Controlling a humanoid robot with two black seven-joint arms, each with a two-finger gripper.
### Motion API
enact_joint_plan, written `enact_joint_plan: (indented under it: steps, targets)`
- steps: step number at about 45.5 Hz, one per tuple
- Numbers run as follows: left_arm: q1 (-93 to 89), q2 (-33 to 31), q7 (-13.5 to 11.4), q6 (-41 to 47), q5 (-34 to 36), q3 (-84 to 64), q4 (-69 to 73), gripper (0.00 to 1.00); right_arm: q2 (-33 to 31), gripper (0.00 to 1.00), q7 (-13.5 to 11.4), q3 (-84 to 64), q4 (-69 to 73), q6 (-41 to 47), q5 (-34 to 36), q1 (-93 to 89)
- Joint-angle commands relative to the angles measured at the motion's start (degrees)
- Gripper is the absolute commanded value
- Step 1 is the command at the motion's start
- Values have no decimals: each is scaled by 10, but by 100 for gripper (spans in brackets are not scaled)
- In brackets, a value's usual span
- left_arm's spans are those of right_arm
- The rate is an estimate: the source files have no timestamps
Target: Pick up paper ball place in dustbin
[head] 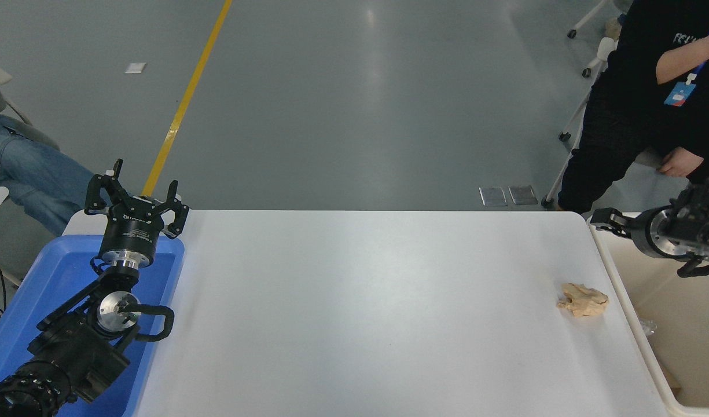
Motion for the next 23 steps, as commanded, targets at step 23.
enact_joint_plan:
  steps: [23]
  targets:
    - [0, 0, 0, 0, 0, 0, 0, 99, 42, 100, 0, 55, -54, -44, 2, -117]
